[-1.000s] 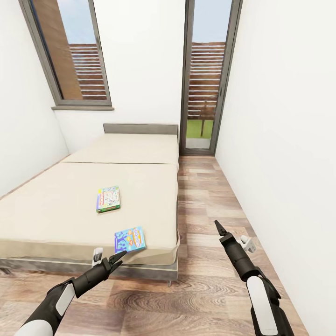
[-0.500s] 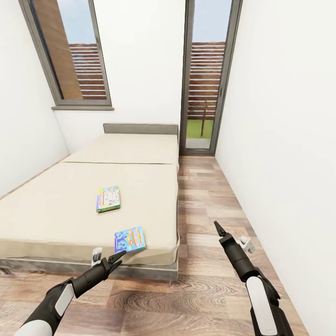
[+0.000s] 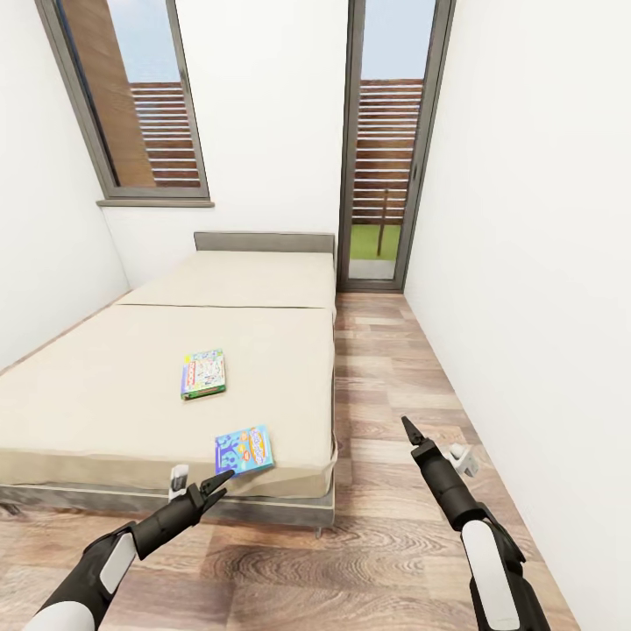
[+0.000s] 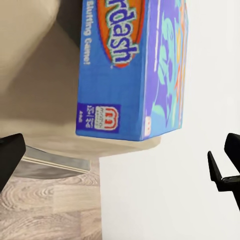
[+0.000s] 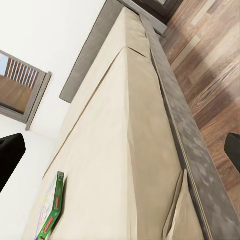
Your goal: Put all the toys in the child's room - the three board games (two on the bed and one on the table), the two jigsaw puzzles on the table, and the tennis ball on the table - inside the toy box on the table in the child's room.
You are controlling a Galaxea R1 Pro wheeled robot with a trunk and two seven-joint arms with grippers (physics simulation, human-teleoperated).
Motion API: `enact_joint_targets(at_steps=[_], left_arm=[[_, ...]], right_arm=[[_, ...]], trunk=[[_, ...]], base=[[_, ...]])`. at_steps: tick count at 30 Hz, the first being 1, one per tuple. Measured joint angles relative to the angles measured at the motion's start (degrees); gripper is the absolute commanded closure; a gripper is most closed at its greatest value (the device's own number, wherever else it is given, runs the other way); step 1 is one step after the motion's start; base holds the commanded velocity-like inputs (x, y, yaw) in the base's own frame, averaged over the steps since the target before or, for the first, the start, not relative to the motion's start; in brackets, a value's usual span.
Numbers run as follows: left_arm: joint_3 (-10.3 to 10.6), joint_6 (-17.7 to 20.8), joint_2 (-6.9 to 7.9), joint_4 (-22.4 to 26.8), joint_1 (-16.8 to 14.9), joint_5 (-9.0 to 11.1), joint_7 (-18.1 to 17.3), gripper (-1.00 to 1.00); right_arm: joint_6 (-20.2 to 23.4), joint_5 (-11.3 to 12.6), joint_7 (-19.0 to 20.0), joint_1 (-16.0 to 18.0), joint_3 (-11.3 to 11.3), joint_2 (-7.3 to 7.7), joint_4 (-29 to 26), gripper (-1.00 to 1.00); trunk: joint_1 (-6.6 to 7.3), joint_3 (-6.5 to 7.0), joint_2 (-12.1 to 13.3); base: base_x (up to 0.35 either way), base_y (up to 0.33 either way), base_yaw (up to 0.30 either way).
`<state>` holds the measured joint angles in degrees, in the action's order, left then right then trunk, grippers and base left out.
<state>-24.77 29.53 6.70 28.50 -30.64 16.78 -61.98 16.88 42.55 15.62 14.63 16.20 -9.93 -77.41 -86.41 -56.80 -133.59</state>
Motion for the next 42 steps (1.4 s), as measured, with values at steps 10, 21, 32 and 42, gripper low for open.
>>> enact_joint_targets(at_steps=[10, 21, 32, 42], left_arm=[[0.0, 0.0, 1.17, 0.0, 0.0, 0.0, -2.2, -1.0], [0.0, 0.1, 1.63, 0.0, 0.0, 0.0, -3.2, -1.0], [-0.1, 0.1, 1.73, 0.0, 0.0, 0.0, -3.2, -1.0], [-0.1, -0.1, 1.76, 0.0, 0.0, 0.0, -2.8, -1.0]], right_arm=[[0.0, -0.1, 0.0, 0.0, 0.0, 0.0, 0.0, -1.0], [0.0, -0.1, 0.0, 0.0, -0.1, 0.0, 0.0, -1.0], [0.0, -0.1, 0.0, 0.0, -0.1, 0.0, 0.1, -1.0], [0.0, -0.2, 0.0, 0.0, -0.1, 0.0, 0.1, -1.0]], trunk=[[0.0, 0.0, 0.0], [0.0, 0.0, 0.0], [0.0, 0.0, 0.0], [0.0, 0.0, 0.0]], base=[[0.0, 0.0, 0.0], [0.0, 0.0, 0.0], [0.0, 0.0, 0.0], [0.0, 0.0, 0.0]])
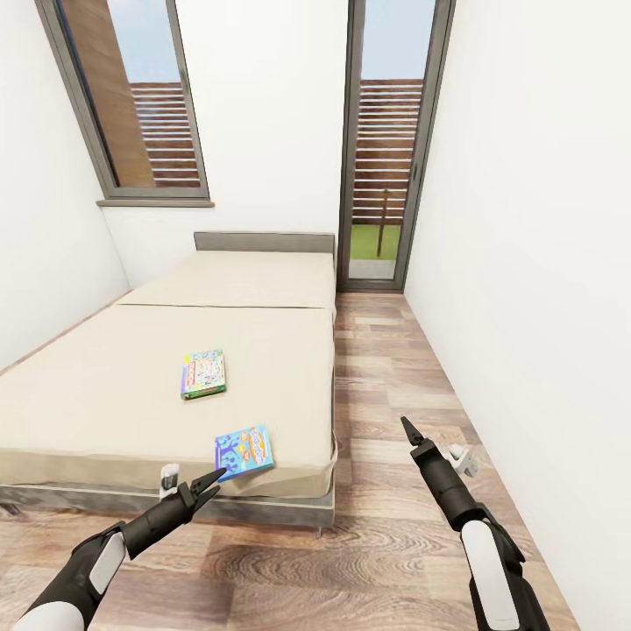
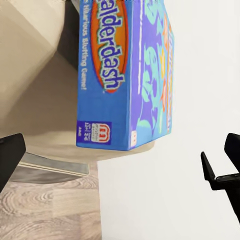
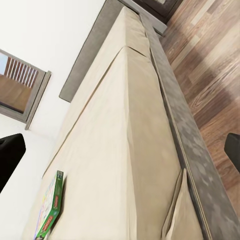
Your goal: Put all the toys in the child's room - the three board games (two on the bed and one on the table), the two jigsaw puzzles on the table, and the tennis ball on the table - inside the toy box on the table in the child's room.
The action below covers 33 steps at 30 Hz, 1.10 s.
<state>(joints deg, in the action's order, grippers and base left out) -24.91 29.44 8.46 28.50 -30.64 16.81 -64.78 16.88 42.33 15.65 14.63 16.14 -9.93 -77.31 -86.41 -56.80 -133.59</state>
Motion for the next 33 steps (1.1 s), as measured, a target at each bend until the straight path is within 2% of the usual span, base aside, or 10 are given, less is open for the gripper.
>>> enact_joint_targets(at_steps=[17, 33], left_arm=[[0.0, -1.2, 0.07, 0.0, 0.0, -0.1, 0.2, -1.0], [0.0, -1.2, 0.04, 0.0, 0.0, 0.0, 0.3, -1.0]], right_arm=[[0.0, -0.2, 0.0, 0.0, 0.0, 0.0, 0.0, -1.0], [0.0, -0.2, 0.0, 0.0, 0.0, 0.0, 0.0, -1.0]], trunk=[[0.0, 0.0, 0.0], [0.0, 0.0, 0.0]], base=[[0.001, -0.001, 0.0], [0.049, -0.059, 0.0]])
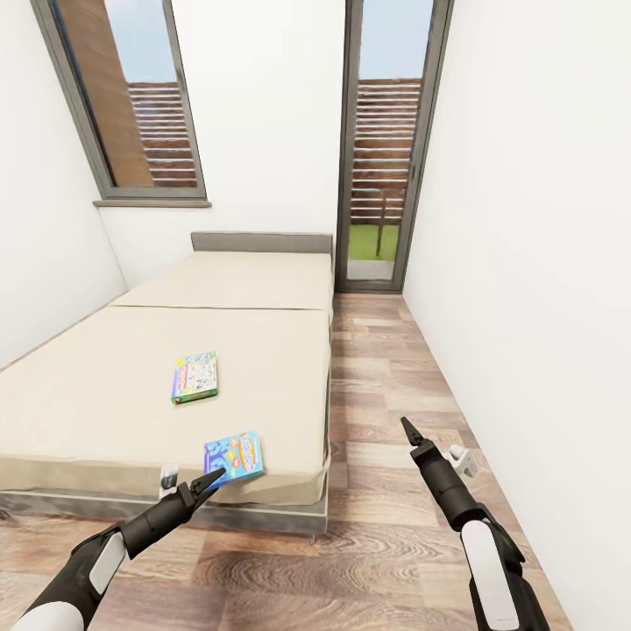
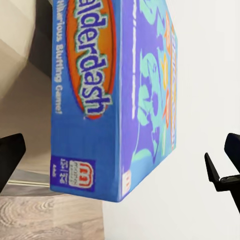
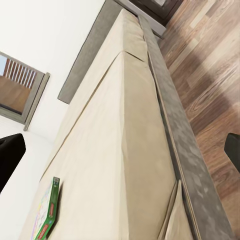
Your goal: Put all the toys in the child's room - the three board games (two on the bed and one on the table), the two jigsaw puzzles on the table, and the tennis ball on the table - inside the toy box on the table in the child's room.
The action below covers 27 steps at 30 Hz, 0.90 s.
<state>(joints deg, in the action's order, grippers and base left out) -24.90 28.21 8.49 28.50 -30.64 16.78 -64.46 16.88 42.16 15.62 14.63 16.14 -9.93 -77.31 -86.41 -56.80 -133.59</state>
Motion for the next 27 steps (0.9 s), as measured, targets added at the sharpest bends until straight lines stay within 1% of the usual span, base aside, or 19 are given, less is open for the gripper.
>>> enact_joint_targets(at_steps=[19, 27], left_arm=[[-0.2, 0.1, 0.06, 0.0, 0.0, 0.0, 0.0, -1.0], [-0.5, 0.5, 0.55, 0.0, 0.0, 0.0, 0.1, -1.0]], right_arm=[[0.0, 0.0, 0.0, 0.0, 0.0, 0.0, 0.0, -1.0], [0.0, 0.0, 0.0, 0.0, -0.1, 0.0, 0.0, -1.0]], trunk=[[0.0, 0.0, 0.0], [0.0, 0.0, 0.0]], base=[[0.001, -0.001, 0.0], [0.0, 0.0, 0.0]])
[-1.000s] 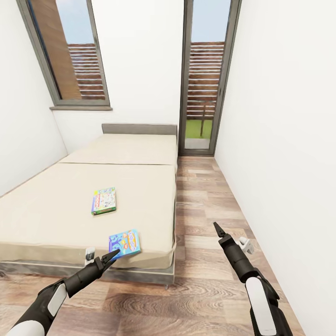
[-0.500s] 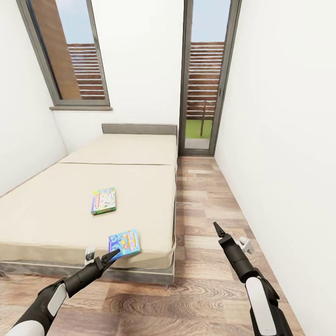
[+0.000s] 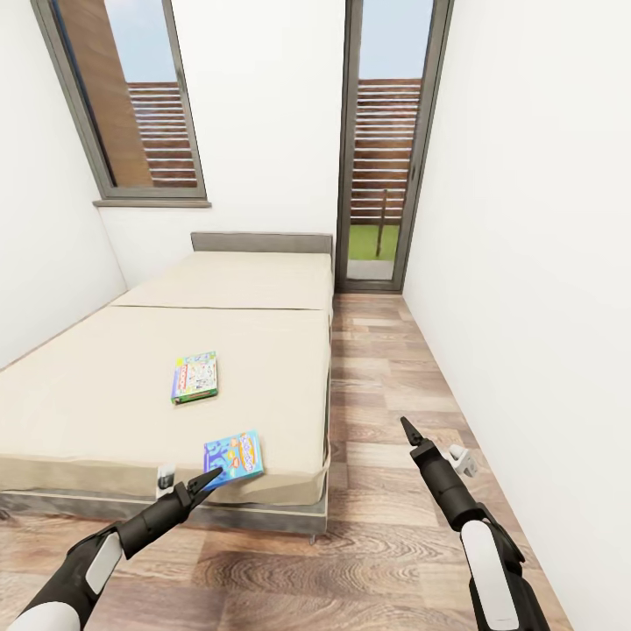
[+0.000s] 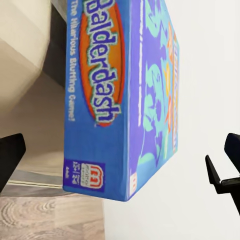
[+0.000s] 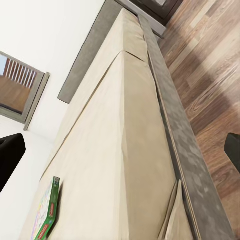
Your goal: Put all the toys in the child's room - the three board games (two on the bed and one on the table), the two jigsaw puzzles on the table, and the tennis ball on the table - inside the toy box on the table in the child's room.
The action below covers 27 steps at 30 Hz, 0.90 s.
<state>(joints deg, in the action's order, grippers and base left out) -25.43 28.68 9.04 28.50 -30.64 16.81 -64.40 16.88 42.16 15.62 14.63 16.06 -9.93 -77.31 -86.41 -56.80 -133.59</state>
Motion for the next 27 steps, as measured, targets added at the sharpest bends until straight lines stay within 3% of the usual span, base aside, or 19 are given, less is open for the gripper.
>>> enact_joint_targets(at_steps=[4, 5, 27], left_arm=[[0.0, 0.1, 0.04, 0.0, 0.0, 0.0, 0.0, -1.0], [0.0, 0.1, 0.04, 0.0, 0.0, 0.0, 0.0, 1.0], [0.0, 0.6, 0.0, 0.0, 0.0, 0.4, 0.0, 1.0]], right_arm=[[0.0, 0.0, 0.0, 0.0, 0.0, 0.0, 0.0, -1.0], [0.0, 0.0, 0.0, 0.0, -0.1, 0.0, 0.0, -1.0], [0.0, 0.0, 0.0, 0.0, -0.2, 0.0, 0.0, -1.0]], trunk=[[0.0, 0.0, 0.0], [0.0, 0.0, 0.0], [0.0, 0.0, 0.0]], base=[[0.0, 0.0, 0.0], [0.0, 0.0, 0.0], [0.0, 0.0, 0.0]])
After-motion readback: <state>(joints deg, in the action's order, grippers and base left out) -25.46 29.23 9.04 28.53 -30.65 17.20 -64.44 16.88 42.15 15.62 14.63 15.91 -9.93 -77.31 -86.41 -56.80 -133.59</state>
